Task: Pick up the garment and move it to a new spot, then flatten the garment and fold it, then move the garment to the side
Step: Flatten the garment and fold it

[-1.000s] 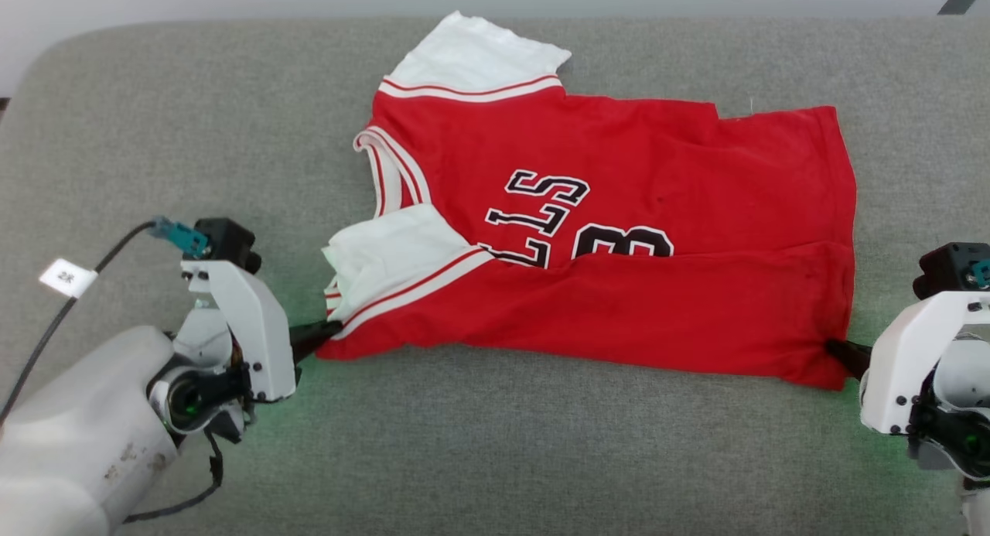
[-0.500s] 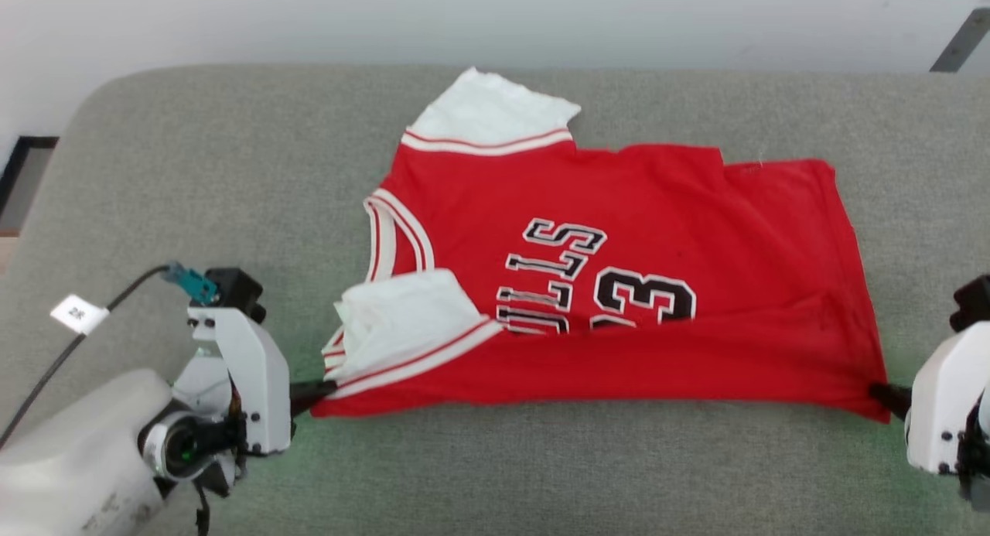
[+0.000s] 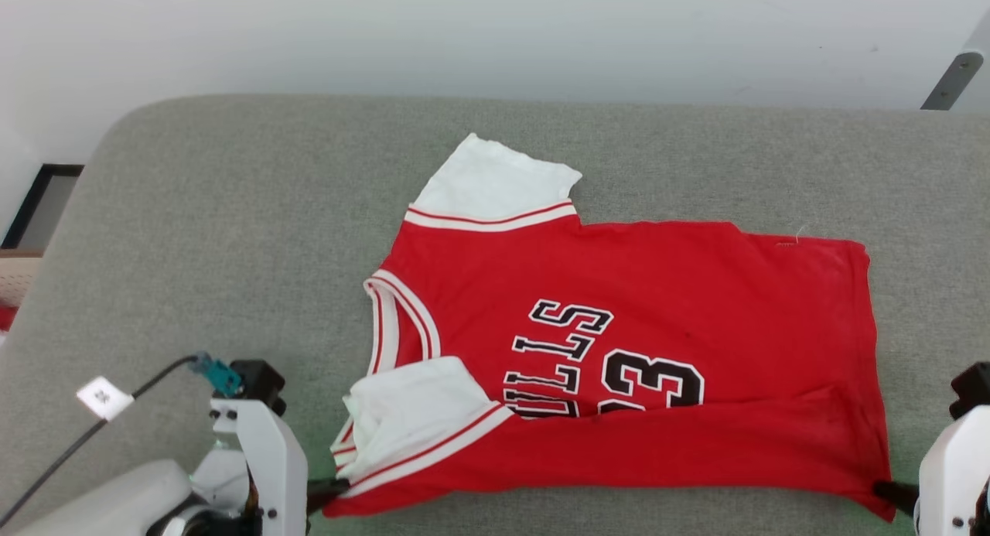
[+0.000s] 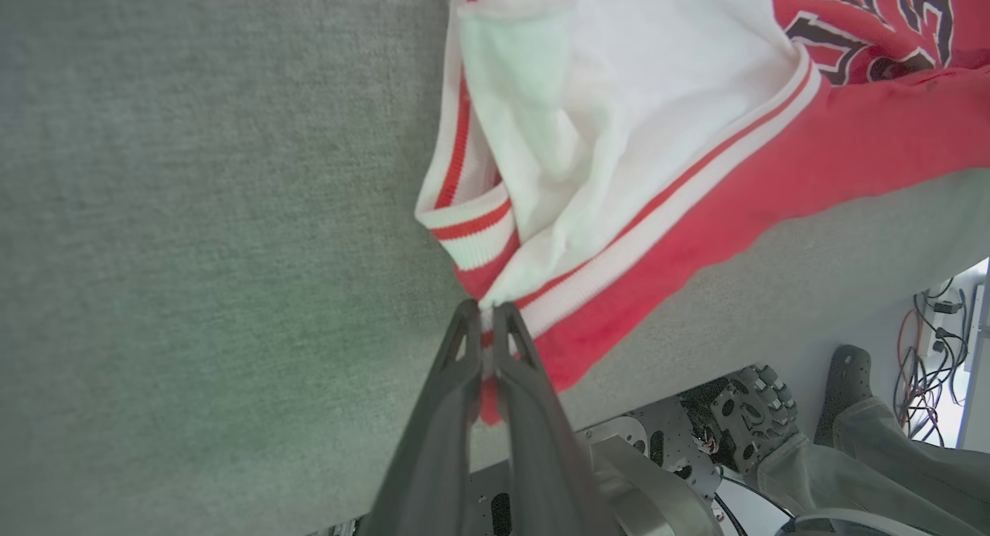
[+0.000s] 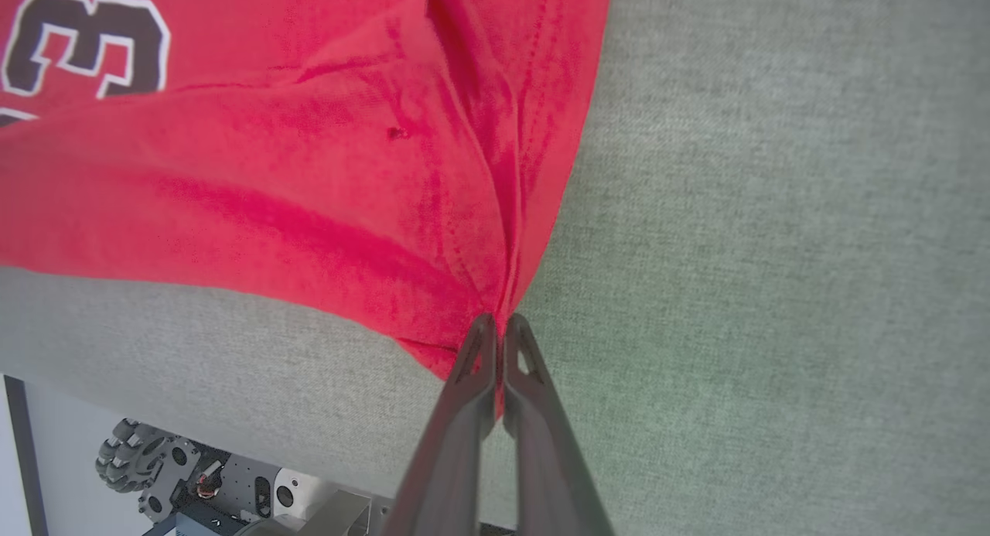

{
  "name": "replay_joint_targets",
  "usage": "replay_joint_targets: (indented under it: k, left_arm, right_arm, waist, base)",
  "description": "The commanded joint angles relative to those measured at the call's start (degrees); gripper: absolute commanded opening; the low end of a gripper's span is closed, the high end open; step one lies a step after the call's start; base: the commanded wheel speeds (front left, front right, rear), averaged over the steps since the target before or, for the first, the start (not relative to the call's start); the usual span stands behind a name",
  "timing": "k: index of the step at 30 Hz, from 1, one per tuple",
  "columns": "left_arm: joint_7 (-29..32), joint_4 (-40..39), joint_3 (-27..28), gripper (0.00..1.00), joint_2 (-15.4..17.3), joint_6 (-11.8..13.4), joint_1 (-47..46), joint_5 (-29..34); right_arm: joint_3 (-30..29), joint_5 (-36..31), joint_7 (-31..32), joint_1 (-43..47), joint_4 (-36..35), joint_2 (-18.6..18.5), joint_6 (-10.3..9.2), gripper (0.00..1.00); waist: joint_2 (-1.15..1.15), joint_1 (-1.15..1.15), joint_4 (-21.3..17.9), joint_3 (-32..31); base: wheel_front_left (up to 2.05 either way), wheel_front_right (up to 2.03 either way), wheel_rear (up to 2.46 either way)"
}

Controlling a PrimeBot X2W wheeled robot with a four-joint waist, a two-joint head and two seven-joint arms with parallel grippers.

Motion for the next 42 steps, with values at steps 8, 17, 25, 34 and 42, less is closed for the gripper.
replay_joint_targets:
  k: [8,17,25,34,42]
  left_arm:
    - [-0.89,-1.18,-0.48,0.0,0.45,1.27,2.94,-0.11]
    - [-1.94,0.38,0.28,1.0,0.23,0.93,1.52,0.99]
    - [-0.58,-1.15,1.25,1.0,2.38,1.71,-1.79,2.45]
    - [-1.99,-0.87,4.25,1.0,2.78,0.19,-10.06,7.21]
    - [-6.91,5.79,6.63,1.0,-0.21,-3.7,-19.22,14.5]
  right_arm:
    - [-1.15,-0.72,-0.98,2.32,-0.61,1.8,-0.07,0.0]
    - [0.49,-1.42,-3.62,0.39,1.17,1.91,-0.07,1.0]
    - [0.15,-1.08,-6.19,-0.23,0.86,2.22,-0.07,1.0]
    - [1.26,-1.9,-14.21,-1.63,-4.25,2.81,-0.06,1.0]
    - [4.24,-5.81,-34.49,-4.96,-8.57,3.68,-0.06,1.0]
  waist:
    - [0.0,0.0,-0.67,-0.57]
    - [0.0,0.0,-1.56,-0.74]
    - [0.0,0.0,-2.8,-1.3]
    - [0.0,0.0,-5.69,-0.2]
    - [0.0,0.0,-9.62,3.43]
  base:
    - [0.0,0.0,0.0]
    - [0.0,0.0,0.0]
    - [0.0,0.0,0.0]
    - [0.0,0.0,0.0]
    - [0.0,0.0,0.0]
